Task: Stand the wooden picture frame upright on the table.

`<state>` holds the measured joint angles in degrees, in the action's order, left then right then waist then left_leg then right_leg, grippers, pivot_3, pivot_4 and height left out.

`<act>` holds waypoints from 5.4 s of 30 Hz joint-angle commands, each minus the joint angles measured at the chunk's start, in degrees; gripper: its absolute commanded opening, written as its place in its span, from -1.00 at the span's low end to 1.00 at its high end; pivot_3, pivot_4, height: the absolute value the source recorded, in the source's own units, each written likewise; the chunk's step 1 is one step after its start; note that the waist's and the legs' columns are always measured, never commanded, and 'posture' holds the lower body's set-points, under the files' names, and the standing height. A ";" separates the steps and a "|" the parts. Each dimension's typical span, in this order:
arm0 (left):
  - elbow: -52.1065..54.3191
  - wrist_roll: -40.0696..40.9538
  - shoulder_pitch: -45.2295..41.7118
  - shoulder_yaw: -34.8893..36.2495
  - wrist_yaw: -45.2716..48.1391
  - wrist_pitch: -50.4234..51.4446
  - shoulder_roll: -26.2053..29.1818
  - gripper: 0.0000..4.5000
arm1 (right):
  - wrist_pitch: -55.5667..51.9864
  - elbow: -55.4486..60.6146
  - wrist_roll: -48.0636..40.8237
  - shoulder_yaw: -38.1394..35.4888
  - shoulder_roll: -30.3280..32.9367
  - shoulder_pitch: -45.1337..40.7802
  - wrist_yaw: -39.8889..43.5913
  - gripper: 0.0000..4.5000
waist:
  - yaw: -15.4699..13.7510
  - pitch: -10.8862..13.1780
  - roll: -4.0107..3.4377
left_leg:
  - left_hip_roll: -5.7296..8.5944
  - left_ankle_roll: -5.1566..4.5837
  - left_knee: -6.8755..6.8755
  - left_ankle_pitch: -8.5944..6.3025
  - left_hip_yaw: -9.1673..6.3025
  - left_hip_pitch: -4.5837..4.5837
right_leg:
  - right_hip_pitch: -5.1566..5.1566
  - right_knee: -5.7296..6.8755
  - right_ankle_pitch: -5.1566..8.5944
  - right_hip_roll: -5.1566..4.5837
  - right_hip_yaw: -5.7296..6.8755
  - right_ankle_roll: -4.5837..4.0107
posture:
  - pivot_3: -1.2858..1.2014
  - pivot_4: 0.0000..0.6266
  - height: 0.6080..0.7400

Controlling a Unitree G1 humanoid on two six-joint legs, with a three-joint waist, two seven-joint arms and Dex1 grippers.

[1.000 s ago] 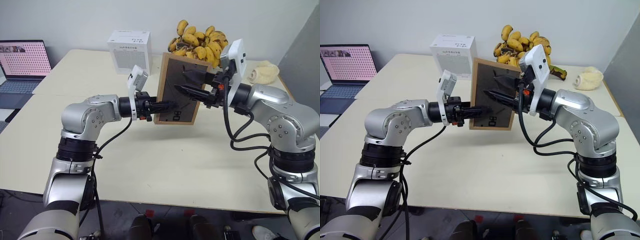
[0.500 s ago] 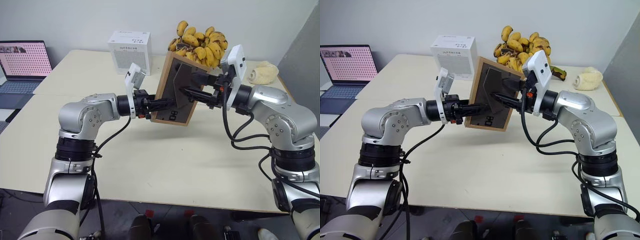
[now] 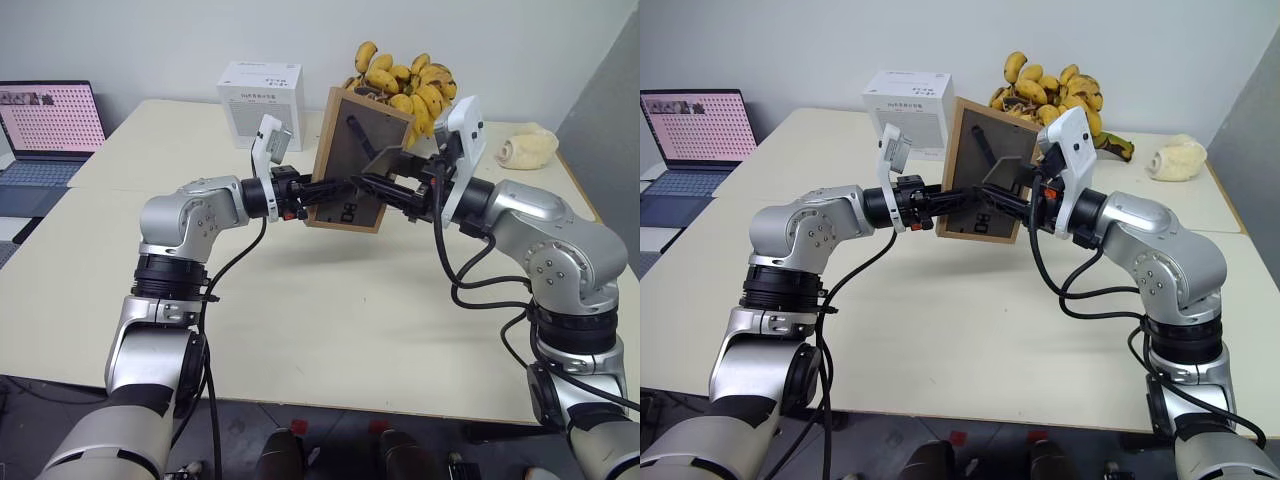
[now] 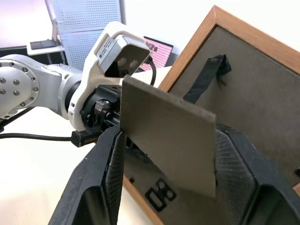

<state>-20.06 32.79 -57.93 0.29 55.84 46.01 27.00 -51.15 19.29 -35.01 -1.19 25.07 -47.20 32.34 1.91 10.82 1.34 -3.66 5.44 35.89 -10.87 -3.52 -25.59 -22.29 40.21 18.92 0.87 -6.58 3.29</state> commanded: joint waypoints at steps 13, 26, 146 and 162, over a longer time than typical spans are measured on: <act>5.13 0.32 -1.92 0.92 0.41 0.35 -0.34 -0.37 | 5.46 -0.76 3.71 2.95 3.29 0.06 3.52 0.21 | 0.04 0.00 0.00 | 0.01 0.00 0.03 0.00 -0.01 0.00 | 0.00 0.04 0.00 0.00 0.00 0.00 | 0.03 -0.52 1.00; 5.39 0.35 -1.74 1.43 0.05 0.51 -0.54 -0.37 | 9.92 -3.02 9.70 5.83 7.94 1.47 7.68 0.41 | 0.01 0.00 0.00 | 0.01 0.00 0.05 0.00 -0.01 0.00 | 0.00 0.05 0.00 -0.01 0.00 0.00 | 0.03 -0.52 1.00; 41.90 35.06 22.65 33.43 -13.84 32.34 22.91 0.46 | 101.67 -74.87 103.93 39.47 11.05 -21.57 -84.73 -0.39 | 2.91 0.04 0.08 | 0.11 0.21 0.05 0.27 0.22 0.76 | 0.26 0.82 0.02 -0.11 -0.35 -0.04 | 0.03 -0.52 1.00; 59.56 37.36 47.14 42.12 -37.61 16.94 13.56 0.46 | 72.81 -68.40 19.83 9.32 -10.87 -9.93 24.70 -0.39 | 2.40 0.50 0.58 | 0.07 0.23 -0.03 0.23 -0.43 1.77 | 1.81 0.46 0.03 -0.14 0.31 -0.05 | 0.03 -0.52 1.00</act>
<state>36.75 67.89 -11.29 41.65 20.13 65.65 40.00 35.25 -58.71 -4.90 12.00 14.31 -58.13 46.50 4.31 11.32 1.92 -3.57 5.68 35.86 -10.64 -4.03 -23.85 -20.46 40.61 18.95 0.71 -6.16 3.23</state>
